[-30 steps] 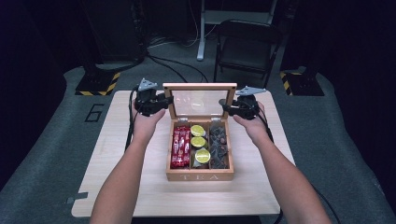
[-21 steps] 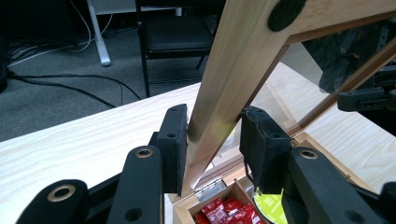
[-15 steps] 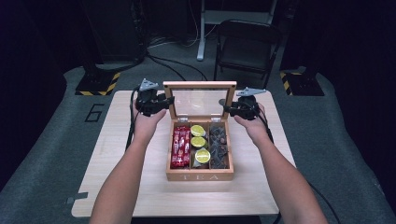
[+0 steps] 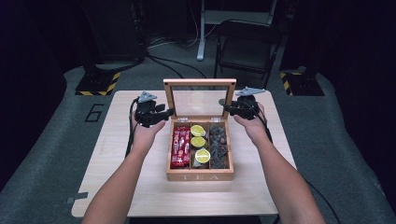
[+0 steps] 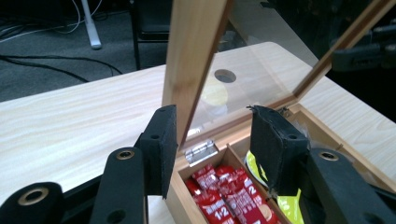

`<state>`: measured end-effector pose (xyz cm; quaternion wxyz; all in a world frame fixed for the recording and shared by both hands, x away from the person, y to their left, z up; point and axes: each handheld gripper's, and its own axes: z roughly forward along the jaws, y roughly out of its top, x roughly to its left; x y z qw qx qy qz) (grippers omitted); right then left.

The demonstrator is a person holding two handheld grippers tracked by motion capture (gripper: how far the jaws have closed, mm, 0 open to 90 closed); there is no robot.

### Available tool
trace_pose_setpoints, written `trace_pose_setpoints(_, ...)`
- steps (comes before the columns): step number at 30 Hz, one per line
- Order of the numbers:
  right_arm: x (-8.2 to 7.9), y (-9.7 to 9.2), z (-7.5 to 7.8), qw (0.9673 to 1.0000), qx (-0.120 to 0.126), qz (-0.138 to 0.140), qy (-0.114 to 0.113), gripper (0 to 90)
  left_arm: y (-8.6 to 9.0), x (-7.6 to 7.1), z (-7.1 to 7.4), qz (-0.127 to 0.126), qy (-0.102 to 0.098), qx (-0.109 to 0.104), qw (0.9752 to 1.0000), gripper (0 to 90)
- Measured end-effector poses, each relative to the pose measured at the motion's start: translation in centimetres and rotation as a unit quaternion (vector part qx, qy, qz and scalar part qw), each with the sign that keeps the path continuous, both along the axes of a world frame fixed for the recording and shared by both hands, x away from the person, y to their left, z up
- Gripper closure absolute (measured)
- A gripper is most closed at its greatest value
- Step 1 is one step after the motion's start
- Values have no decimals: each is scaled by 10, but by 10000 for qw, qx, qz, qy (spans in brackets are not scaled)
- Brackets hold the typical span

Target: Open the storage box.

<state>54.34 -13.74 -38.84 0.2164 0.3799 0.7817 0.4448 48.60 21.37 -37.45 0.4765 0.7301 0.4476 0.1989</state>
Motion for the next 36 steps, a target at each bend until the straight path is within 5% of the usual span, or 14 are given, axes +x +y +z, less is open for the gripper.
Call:
trace_pose_setpoints(16,7,2,2,9999,-51,-77,77,649,-23,-23,-37,-490,280,181,9982,520)
trace_pose_setpoints(36,22,0,-2,9994,229,-188,165,652,-25,-37,-50,-479,388,-2,9981,526)
